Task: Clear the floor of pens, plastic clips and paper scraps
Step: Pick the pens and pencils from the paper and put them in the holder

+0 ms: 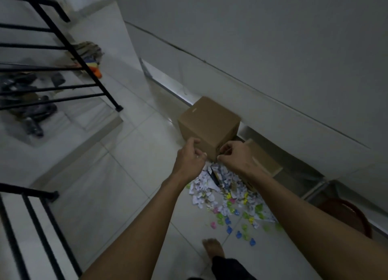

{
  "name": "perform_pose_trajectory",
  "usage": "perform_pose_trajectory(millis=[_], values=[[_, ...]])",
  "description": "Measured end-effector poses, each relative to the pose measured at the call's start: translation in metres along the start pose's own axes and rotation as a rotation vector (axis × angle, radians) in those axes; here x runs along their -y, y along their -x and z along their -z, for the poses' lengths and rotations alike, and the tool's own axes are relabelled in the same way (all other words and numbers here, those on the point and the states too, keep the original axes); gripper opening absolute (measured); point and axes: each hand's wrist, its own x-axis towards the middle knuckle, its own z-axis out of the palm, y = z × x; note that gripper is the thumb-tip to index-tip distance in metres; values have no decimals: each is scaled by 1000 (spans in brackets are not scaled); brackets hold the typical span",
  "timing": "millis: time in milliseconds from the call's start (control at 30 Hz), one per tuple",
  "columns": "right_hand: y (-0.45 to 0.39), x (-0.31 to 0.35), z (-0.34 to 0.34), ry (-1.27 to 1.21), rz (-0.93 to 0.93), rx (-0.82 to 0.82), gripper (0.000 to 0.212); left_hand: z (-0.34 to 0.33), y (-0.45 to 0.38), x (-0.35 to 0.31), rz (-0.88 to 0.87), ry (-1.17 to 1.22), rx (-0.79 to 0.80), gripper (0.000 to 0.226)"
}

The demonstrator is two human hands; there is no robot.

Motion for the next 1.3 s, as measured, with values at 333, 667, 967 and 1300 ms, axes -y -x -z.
perform_pose_trajectory(millis=[333,667,967,1300], values=[[-57,30,-30,-73,-148,-119,11,24,-101,19,-64,-54,248,34],[-80,33,-78,-199,-460,-373,6,20,-193,42,-242,-167,632,32],[-88,-10,-151,-267,-661,-523,11,-18,-217,111,-205,-140,696,29],[-138,-150,-259,-259,-600,-460,14,-139,-252,269,-151,-181,619,22]])
